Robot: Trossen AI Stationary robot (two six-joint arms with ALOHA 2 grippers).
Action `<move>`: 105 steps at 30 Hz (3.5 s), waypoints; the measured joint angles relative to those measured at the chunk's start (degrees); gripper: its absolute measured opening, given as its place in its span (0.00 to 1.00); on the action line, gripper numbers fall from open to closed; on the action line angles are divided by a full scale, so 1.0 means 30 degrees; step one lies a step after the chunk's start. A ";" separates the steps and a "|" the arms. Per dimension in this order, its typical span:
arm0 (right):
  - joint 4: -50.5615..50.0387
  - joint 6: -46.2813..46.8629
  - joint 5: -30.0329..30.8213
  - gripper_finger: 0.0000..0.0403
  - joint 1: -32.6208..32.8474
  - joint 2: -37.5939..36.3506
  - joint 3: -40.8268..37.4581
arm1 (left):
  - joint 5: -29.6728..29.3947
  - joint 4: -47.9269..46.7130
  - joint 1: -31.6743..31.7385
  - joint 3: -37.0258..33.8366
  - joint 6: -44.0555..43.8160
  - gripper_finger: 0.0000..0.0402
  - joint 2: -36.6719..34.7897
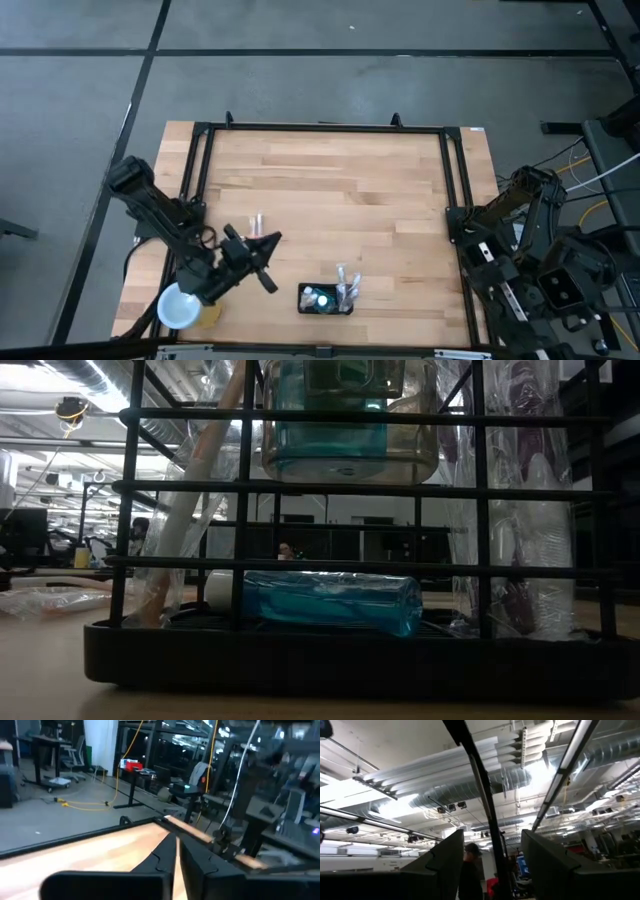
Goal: Pick & Place toothbrushing station
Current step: Put the orange toothbrush into the mesh organizer
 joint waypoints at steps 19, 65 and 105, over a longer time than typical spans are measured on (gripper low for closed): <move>-0.0035 -0.0544 -0.1620 0.50 0.0233 0.0027 0.0000 | 2.2228 -1.4624 0.5992 0.6849 -0.0992 0.19 -0.3837; 0.0028 -0.1035 -0.2691 0.50 0.0761 0.0435 0.0000 | 2.5120 -3.0394 1.3705 -0.5294 -2.7893 0.40 -0.3783; -0.0049 -0.0518 -0.2385 0.50 0.0772 0.0435 0.0000 | 2.0377 -1.3783 1.2833 -0.5243 -2.3420 0.00 -0.2676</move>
